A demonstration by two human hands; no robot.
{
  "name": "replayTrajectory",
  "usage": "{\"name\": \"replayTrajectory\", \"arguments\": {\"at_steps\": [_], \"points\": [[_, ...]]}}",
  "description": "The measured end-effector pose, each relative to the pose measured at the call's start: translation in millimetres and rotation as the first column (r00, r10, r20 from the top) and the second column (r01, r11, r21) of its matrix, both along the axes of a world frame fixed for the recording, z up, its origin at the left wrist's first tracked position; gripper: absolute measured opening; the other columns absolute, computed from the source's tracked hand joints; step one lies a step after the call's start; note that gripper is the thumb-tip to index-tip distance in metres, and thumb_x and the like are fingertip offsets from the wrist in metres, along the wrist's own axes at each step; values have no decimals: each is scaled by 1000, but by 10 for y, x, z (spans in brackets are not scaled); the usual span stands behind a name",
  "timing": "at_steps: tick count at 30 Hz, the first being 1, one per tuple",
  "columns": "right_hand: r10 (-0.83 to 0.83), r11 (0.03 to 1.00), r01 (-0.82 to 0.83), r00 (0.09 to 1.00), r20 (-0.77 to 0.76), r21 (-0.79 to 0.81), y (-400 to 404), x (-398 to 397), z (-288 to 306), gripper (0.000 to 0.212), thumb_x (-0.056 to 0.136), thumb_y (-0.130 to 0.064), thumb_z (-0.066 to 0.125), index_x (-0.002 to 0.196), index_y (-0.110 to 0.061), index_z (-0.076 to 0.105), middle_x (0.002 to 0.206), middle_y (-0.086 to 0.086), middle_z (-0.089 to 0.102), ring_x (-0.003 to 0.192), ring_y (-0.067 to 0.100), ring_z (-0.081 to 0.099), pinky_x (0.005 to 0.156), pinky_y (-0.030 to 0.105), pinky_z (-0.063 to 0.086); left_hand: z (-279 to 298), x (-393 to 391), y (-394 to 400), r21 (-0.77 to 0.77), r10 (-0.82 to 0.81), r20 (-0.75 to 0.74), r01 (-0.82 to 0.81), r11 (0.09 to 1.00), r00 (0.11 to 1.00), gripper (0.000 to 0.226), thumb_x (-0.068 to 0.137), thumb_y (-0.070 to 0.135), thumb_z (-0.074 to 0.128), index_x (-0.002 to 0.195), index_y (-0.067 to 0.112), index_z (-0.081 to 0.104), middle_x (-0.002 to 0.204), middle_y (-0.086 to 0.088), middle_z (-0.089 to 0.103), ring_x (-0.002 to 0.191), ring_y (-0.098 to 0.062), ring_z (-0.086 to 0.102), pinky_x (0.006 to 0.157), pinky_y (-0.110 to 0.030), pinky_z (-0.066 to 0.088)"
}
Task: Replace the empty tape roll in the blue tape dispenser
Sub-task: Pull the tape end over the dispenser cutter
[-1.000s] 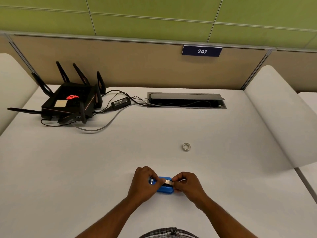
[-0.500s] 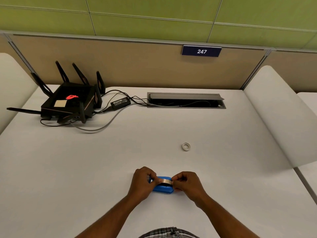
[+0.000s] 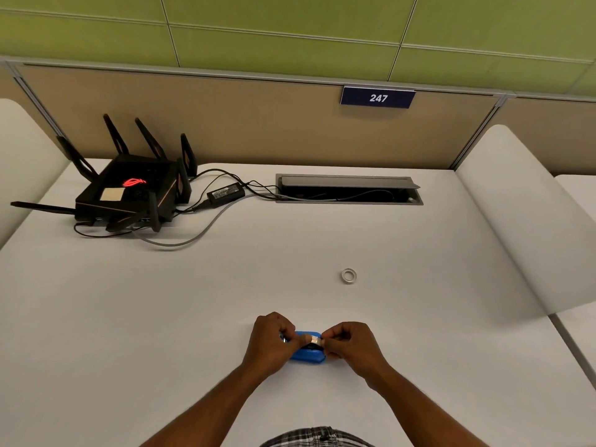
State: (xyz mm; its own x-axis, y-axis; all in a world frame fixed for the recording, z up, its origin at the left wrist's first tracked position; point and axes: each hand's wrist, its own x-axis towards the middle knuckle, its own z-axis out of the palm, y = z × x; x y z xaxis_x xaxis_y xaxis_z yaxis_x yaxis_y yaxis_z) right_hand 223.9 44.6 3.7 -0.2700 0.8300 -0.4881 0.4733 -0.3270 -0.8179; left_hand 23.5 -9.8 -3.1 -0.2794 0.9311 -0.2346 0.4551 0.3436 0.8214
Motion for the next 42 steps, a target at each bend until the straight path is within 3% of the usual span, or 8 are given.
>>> {"name": "replayTrajectory", "arguments": {"at_steps": [3, 13, 18, 23, 27, 30, 36, 42], "points": [[1, 1000, -1, 1000, -1, -5, 3, 9, -6, 5, 80, -12, 84, 83, -12, 80, 75, 9, 80, 67, 17, 75, 71, 27, 63, 3, -12, 22, -20, -14, 17, 14, 1000, 1000, 29, 66, 42, 88, 61, 25, 64, 85, 5, 68, 81, -10, 65, 70, -21, 55], [-13, 1000, 14, 1000, 17, -18, -7, 4, 0, 5, 83, -7, 81, 83, -11, 80, 77, 10, 80, 67, 17, 75, 70, 26, 63, 10, -16, 6, -21, -4, 47, 5, 1000, 999, 22, 68, 32, 88, 71, 21, 70, 87, 8, 67, 83, -8, 64, 70, -12, 48], [-16, 1000, 16, 1000, 23, 5, -31, 4, 13, 8, 83, -5, 79, 84, -13, 79, 76, 8, 80, 69, 21, 76, 72, 28, 65, 6, -53, -27, -34, -19, 3, 19, 999, 1000, 18, 71, 28, 87, 71, 26, 69, 85, 9, 67, 81, -10, 65, 75, -26, 58], [15, 993, -22, 998, 61, 112, -77, -36, 14, 14, 83, -7, 79, 84, -21, 80, 79, 2, 80, 76, 20, 76, 74, 27, 63, 48, -12, -25, -40, 15, -15, -16, 999, 1000, 12, 75, 26, 83, 76, 19, 72, 83, 9, 69, 79, -10, 67, 77, -32, 60], [3, 989, -10, 999, 49, 150, -99, -38, 24, 10, 82, -11, 82, 82, -21, 81, 77, -1, 80, 73, 15, 76, 71, 26, 62, 136, 69, 29, -91, 44, -27, -46, 995, 999, 37, 68, 50, 83, 61, 16, 71, 67, 4, 70, 66, -12, 67, 59, -22, 53], [11, 988, -17, 999, 42, 151, -105, -45, 37, 7, 83, -14, 83, 82, -21, 81, 79, -1, 80, 75, 17, 76, 73, 29, 63, 158, 117, 63, -132, 44, -39, -49, 990, 998, 45, 66, 52, 84, 59, 10, 70, 66, -5, 69, 63, -17, 67, 56, -21, 48], [5, 992, -12, 999, 52, 128, -83, -23, 39, 9, 83, -11, 81, 84, -20, 81, 79, 2, 80, 76, 20, 76, 75, 29, 62, 190, 33, 103, -232, 20, 64, -5, 973, 998, 25, 74, 34, 84, 60, 17, 72, 74, -8, 72, 67, -16, 63, 65, -26, 51], [4, 995, -9, 999, 44, 97, -84, -29, 37, 12, 82, -8, 80, 82, -19, 82, 78, 3, 80, 77, 22, 76, 76, 31, 63, 207, -30, 78, -228, 27, 71, -11, 973, 997, 16, 76, 26, 82, 64, 19, 74, 86, -9, 76, 77, -15, 67, 73, -30, 56]]}}
